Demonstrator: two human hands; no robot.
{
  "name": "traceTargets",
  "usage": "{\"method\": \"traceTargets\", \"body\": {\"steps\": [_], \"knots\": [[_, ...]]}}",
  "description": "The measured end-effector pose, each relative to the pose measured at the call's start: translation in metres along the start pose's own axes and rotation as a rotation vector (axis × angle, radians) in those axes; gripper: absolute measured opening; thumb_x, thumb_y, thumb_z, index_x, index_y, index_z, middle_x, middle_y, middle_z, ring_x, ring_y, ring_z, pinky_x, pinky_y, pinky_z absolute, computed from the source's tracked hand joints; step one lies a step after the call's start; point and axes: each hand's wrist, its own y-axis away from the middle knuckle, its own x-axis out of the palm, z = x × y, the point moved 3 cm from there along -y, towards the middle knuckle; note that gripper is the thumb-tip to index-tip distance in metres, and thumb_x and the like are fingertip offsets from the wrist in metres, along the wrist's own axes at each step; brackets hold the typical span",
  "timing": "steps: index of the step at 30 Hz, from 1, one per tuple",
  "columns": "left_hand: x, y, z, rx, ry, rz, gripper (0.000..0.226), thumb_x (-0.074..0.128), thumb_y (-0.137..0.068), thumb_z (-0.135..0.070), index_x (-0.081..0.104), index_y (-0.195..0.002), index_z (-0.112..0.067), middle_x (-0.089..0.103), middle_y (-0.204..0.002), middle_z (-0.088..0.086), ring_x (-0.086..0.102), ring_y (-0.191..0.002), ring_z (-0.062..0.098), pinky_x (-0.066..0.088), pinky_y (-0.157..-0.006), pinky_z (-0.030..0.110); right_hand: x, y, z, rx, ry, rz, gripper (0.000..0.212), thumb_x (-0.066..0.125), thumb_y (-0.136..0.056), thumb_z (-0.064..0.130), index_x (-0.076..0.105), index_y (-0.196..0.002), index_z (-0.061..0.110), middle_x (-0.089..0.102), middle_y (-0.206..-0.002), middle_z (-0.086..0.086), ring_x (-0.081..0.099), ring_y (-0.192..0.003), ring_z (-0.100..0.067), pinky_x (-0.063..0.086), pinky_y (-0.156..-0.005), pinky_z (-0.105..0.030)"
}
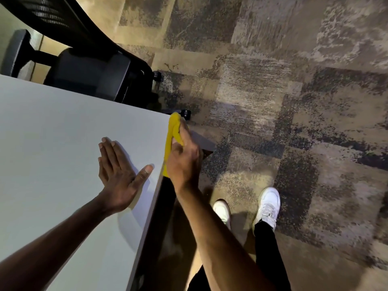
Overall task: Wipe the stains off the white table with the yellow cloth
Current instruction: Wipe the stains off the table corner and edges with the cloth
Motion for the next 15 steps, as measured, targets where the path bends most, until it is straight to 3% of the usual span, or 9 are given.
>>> {"method": "traceTargets", "body": {"steps": [3,7,11,15], "knots": [[-0.002,0.001,-0.003,-0.003,0.009,-0.002,0.140,0.001,-0.068,-0.107,-0.037,-0.161,-0.010,-0.049,-0.168,0.005,-0.047,-0.155,0.019,-0.027,-0.127,0.040,-0.001,-0.004,0.003,0.004,0.007,0.010,0.064,0.050,-0.104,0.002,0.039,-0.162,0.028,0.050,-0.163,-0.001,0.052,-0.147,-0.029,0.047,-0.117,-0.051],[-0.003,0.003,-0.005,-0.007,0.017,0.018,0.143,0.000,-0.065,-0.109,-0.038,-0.160,-0.009,-0.050,-0.167,0.004,-0.048,-0.154,0.018,-0.026,-0.128,0.043,0.004,0.043,-0.007,-0.076,-0.026,-0.011,0.062,0.051,-0.102,0.001,0.042,-0.160,0.022,0.046,-0.164,-0.002,0.056,-0.144,-0.028,0.049,-0.116,-0.041],[-0.005,0.004,-0.007,-0.009,0.008,0.034,0.141,0.000,-0.065,-0.108,-0.040,-0.158,-0.011,-0.052,-0.165,0.004,-0.049,-0.154,0.018,-0.026,-0.130,0.046,0.003,0.025,-0.007,0.045,-0.054,-0.006,0.061,0.053,-0.101,0.002,0.049,-0.156,0.028,0.051,-0.161,-0.001,0.057,-0.143,-0.021,0.048,-0.117,-0.035],[-0.004,0.003,-0.006,-0.022,0.002,0.030,0.139,0.002,-0.067,-0.108,-0.039,-0.159,-0.012,-0.052,-0.166,0.002,-0.048,-0.154,0.016,-0.023,-0.131,0.047,-0.006,-0.015,0.016,-0.015,-0.025,-0.004,0.061,0.053,-0.100,0.001,0.050,-0.156,0.025,0.052,-0.160,0.004,0.052,-0.148,-0.021,0.045,-0.121,-0.043]]}}
